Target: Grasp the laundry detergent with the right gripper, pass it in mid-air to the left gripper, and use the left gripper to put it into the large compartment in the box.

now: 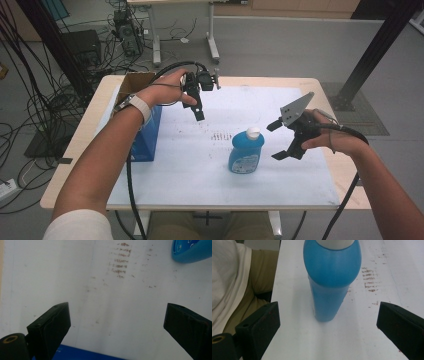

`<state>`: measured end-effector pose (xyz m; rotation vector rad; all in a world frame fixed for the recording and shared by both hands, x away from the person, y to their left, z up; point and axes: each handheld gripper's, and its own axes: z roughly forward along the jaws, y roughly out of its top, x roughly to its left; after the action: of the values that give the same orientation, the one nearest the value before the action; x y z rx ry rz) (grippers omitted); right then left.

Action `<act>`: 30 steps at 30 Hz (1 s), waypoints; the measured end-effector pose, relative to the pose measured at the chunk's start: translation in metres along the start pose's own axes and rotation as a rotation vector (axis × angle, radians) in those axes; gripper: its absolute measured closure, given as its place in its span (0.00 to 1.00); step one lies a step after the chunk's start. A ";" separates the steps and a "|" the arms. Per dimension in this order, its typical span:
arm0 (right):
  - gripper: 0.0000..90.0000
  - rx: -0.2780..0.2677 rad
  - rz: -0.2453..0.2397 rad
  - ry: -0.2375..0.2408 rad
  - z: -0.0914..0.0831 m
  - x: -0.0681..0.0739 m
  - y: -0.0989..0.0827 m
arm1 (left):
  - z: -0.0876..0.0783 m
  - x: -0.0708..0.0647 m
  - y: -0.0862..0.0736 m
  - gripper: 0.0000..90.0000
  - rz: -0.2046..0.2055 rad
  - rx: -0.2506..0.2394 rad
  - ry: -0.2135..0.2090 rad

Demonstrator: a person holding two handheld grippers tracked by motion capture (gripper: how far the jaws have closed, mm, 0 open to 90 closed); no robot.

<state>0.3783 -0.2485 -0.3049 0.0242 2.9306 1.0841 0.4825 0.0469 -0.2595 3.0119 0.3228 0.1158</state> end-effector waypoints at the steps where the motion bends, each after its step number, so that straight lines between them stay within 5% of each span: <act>1: 0.05 -0.001 0.002 0.002 0.001 0.000 -0.001 | 0.000 0.000 0.000 0.08 0.000 0.000 0.002; 30: 0.05 -0.125 0.027 -0.003 0.009 0.000 -0.017 | 0.000 0.000 0.000 0.08 -0.005 0.007 0.001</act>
<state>0.3788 -0.2556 -0.3229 0.0643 2.8613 1.2680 0.4827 0.0470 -0.2597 3.0180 0.3309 0.1167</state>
